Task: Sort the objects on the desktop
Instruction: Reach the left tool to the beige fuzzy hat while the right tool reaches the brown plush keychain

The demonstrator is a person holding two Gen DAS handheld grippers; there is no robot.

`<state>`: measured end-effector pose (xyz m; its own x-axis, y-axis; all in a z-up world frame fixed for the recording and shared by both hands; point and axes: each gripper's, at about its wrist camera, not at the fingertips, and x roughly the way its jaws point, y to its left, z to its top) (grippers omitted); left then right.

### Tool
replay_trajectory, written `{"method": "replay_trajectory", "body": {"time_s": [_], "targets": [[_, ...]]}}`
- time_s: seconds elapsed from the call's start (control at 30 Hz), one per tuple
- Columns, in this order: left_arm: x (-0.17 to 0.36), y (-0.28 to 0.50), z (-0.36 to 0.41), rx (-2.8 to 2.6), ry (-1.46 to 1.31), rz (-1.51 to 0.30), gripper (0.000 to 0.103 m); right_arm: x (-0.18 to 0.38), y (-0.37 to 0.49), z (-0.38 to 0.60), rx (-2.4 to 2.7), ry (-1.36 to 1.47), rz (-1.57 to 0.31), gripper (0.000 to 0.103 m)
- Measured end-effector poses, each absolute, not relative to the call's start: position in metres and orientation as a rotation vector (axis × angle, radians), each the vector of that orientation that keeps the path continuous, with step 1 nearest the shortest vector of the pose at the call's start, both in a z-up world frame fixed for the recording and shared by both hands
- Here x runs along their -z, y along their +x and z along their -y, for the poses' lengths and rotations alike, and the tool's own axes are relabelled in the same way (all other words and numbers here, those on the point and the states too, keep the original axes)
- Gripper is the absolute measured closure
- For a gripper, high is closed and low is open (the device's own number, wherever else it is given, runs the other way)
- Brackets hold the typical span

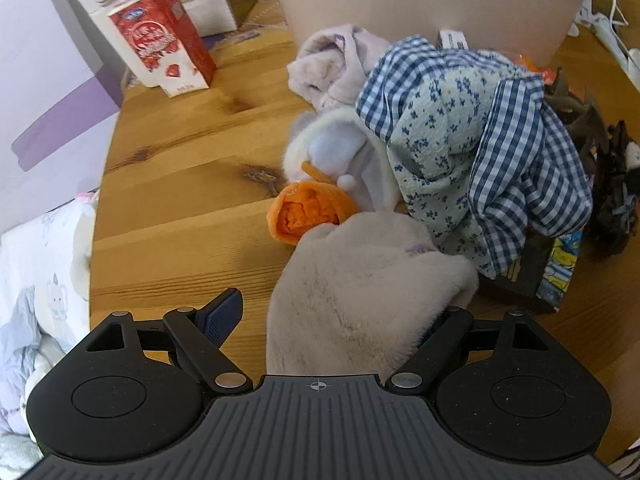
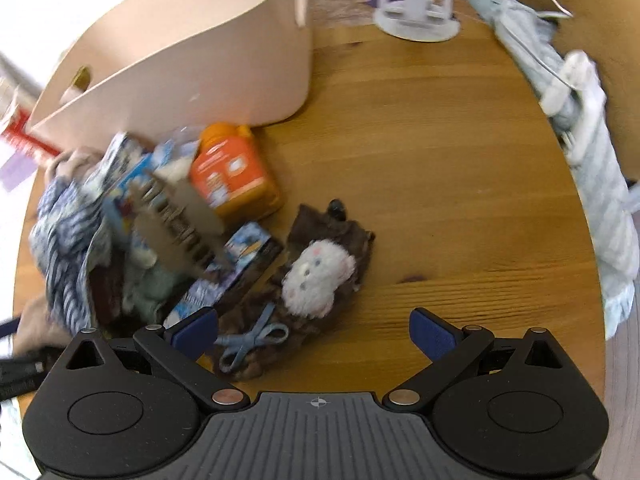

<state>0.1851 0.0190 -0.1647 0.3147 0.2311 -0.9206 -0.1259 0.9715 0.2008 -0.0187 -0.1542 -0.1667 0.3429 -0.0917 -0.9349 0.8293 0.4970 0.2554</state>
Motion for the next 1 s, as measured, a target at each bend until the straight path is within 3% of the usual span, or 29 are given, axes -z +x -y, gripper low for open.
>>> {"method": "replay_trajectory", "body": {"time_s": [0.53,0.67,0.83,0.9,1.0], "targets": [[0.188,0.212,-0.045,-0.082,-0.015,-1.302,0.021,0.188,0.009,0.14,0.927,0.944,-1.127,0.001],[0.189,0.211,-0.045,-0.04,-0.011,-1.297,0.028,0.194,0.014,0.134,0.963,0.947,-1.143,0.001],[0.186,0.208,-0.037,0.003,0.009,-1.289,0.049,0.188,0.024,0.123,0.979,0.833,-1.141,0.024],[0.185,0.206,-0.036,0.014,0.015,-1.288,0.057,0.183,0.025,0.119,0.978,0.813,-1.125,0.044],[0.181,0.198,-0.036,0.029,0.011,-1.277,0.067,0.175,0.024,0.112,0.988,0.808,-1.115,0.061]]}}
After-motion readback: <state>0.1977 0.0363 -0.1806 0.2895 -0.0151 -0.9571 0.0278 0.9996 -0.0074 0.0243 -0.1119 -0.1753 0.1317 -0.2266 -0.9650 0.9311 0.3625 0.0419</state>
